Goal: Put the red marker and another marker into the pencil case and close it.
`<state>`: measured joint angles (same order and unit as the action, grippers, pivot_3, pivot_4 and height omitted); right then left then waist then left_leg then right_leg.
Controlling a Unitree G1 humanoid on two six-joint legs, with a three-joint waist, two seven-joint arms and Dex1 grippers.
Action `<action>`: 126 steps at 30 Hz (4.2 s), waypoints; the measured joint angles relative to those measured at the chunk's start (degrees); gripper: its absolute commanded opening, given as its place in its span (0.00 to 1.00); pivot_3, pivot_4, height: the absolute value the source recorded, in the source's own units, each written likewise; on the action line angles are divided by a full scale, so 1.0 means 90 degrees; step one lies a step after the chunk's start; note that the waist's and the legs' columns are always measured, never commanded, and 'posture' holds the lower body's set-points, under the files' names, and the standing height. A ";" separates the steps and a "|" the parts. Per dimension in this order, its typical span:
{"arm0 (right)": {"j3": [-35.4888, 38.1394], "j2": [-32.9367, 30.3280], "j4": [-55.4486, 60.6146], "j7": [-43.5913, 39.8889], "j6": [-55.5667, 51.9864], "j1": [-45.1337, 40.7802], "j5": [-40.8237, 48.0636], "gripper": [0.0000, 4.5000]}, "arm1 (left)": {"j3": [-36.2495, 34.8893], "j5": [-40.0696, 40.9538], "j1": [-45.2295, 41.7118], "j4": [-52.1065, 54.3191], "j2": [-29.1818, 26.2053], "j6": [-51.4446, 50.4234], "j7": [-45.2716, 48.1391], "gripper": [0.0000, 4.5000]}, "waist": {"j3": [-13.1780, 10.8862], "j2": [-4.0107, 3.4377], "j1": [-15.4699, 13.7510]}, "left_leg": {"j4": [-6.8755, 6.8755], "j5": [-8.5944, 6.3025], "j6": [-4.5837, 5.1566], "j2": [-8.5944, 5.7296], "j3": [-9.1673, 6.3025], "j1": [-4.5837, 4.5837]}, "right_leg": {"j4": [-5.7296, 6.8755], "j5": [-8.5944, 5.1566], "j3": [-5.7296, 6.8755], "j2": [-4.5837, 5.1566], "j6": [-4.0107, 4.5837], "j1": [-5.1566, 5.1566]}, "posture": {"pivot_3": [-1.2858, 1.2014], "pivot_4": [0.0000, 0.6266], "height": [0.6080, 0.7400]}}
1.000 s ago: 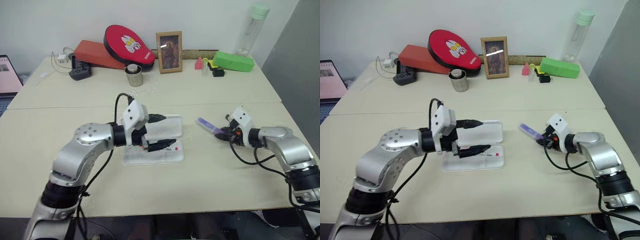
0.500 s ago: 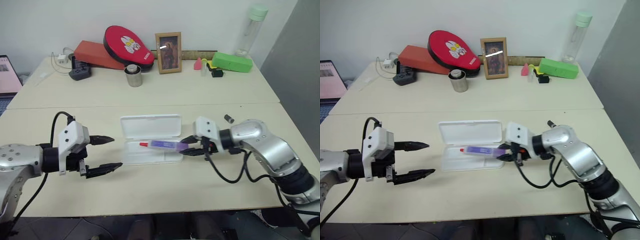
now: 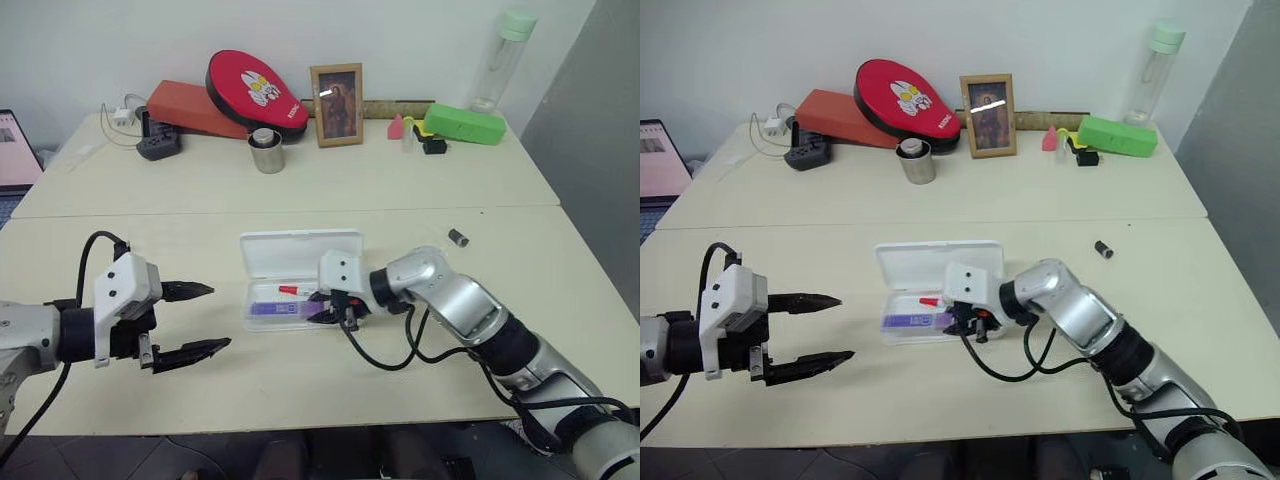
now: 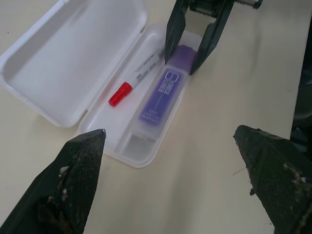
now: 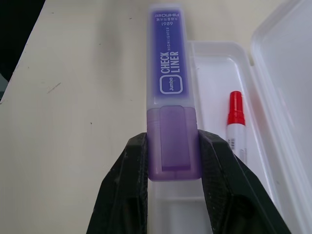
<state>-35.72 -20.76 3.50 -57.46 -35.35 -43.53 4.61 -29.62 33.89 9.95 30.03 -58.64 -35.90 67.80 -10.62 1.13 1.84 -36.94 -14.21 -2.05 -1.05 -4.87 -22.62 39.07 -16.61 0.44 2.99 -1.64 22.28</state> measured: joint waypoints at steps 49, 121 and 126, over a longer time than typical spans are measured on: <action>0.1611 -0.0849 0.1265 -0.0790 -0.0284 0.0557 0.0702 0.99 | 0.0672 0.0656 -0.1071 0.0241 0.0374 -0.0197 -0.0805 1.00 | 0.0002 0.0004 -0.0104 | -0.0004 0.0000 0.0000 -0.0028 -0.0021 -0.0018 | -0.0014 0.0002 0.0013 0.0009 -0.0006 -0.0007 | 0.52 0.24 1.00; 0.1393 -0.1420 0.1048 -0.0380 -0.0320 0.1009 0.0913 0.07 | 0.2099 0.0201 -0.1972 -0.0544 0.0569 0.0422 -0.0579 1.00 | -0.0003 0.0000 -0.0029 | -0.0006 0.0002 0.0000 0.0005 0.0003 -0.0010 | -0.0010 0.0008 -0.0003 -0.0029 -0.0002 -0.0002 | 0.52 0.24 1.00; 0.0843 -0.1059 0.0596 -0.0258 -0.0286 0.0734 0.0540 0.07 | 0.1795 0.0426 -0.1823 -0.0367 0.0484 0.0367 -0.0502 1.00 | -0.0003 -0.0001 -0.0032 | -0.0005 0.0002 0.0000 0.0003 0.0001 -0.0012 | -0.0012 0.0008 -0.0001 -0.0024 -0.0001 -0.0001 | 0.52 0.24 1.00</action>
<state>-28.13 -30.29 8.86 -59.79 -37.92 -36.92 9.47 -13.46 37.73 -6.46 26.73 -54.28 -32.60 63.29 -10.65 1.12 1.55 -36.98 -14.20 -2.05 -1.02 -4.86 -22.73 38.97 -16.54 0.44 2.78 -1.65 22.27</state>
